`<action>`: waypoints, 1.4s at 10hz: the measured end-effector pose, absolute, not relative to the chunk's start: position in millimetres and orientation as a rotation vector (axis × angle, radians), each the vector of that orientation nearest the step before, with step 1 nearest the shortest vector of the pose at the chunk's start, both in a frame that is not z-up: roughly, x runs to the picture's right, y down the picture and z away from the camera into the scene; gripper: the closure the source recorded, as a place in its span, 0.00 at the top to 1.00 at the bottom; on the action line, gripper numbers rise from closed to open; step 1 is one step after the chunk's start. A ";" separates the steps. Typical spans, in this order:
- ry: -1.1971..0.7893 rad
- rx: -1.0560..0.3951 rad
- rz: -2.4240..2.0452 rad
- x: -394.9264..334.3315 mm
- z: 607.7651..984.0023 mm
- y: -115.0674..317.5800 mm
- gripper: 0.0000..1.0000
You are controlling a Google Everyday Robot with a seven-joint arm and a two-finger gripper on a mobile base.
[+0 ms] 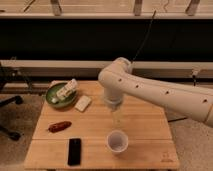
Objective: Move the arm in a circular motion
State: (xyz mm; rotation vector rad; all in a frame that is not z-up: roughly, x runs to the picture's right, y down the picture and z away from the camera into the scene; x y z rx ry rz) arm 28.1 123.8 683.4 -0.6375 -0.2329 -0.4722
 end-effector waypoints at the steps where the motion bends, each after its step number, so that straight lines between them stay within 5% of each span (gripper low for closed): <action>1: -0.232 -0.642 -0.477 34.8 671.6 134.9 0.80; 8: -0.126 -0.651 -0.314 188.2 619.7 173.8 0.80; 14: -0.022 -0.666 -0.066 325.7 641.0 152.4 0.80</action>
